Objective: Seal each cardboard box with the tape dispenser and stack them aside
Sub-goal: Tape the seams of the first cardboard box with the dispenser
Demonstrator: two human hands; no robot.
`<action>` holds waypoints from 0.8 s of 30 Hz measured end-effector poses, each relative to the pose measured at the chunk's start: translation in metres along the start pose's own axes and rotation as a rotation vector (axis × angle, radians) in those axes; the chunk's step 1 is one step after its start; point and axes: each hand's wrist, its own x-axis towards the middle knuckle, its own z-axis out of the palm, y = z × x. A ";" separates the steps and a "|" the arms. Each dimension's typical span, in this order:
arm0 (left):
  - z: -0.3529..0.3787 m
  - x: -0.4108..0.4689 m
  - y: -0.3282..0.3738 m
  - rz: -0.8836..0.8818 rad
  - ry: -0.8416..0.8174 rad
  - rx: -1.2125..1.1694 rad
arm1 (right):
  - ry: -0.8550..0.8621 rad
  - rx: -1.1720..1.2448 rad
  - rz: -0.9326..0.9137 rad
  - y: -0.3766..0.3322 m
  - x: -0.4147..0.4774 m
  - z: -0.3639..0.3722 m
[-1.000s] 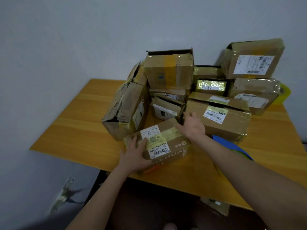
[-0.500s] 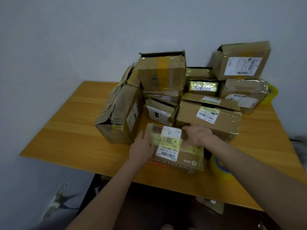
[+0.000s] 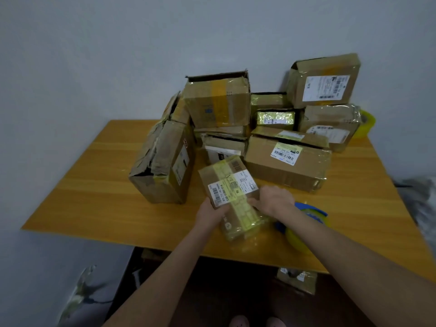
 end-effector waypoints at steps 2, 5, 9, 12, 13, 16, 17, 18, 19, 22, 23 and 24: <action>-0.006 0.007 0.001 0.064 -0.041 -0.013 | 0.025 0.081 -0.010 -0.001 -0.001 0.000; -0.010 0.013 0.004 0.169 -0.105 0.017 | 0.026 0.220 -0.012 -0.002 0.003 0.001; 0.003 0.020 0.004 0.283 -0.032 0.659 | -0.003 0.332 -0.072 0.004 0.011 0.001; 0.017 0.020 -0.001 0.492 -0.019 1.126 | 0.120 0.335 -0.027 0.032 0.013 -0.012; 0.019 0.021 -0.004 0.527 -0.037 1.181 | 0.072 0.312 -0.008 0.046 0.014 -0.017; 0.023 0.026 -0.011 0.552 -0.022 1.237 | -0.291 0.105 0.062 0.080 0.008 -0.023; 0.023 0.027 -0.011 0.559 -0.013 1.239 | -0.360 0.037 0.082 0.085 0.005 -0.018; 0.023 0.027 -0.011 0.566 -0.013 1.237 | -0.372 -0.015 0.092 0.088 0.003 -0.011; 0.022 0.028 -0.011 0.571 -0.019 1.236 | -0.339 -0.050 0.087 0.091 0.001 -0.003; 0.016 0.029 -0.010 0.575 -0.044 1.261 | -0.188 -0.086 0.051 0.094 -0.002 0.011; 0.013 0.030 -0.010 0.570 -0.051 1.272 | -0.151 -0.098 0.041 0.095 -0.003 0.011; 0.010 0.030 -0.008 0.566 -0.057 1.282 | -0.122 -0.115 0.028 0.096 -0.003 0.010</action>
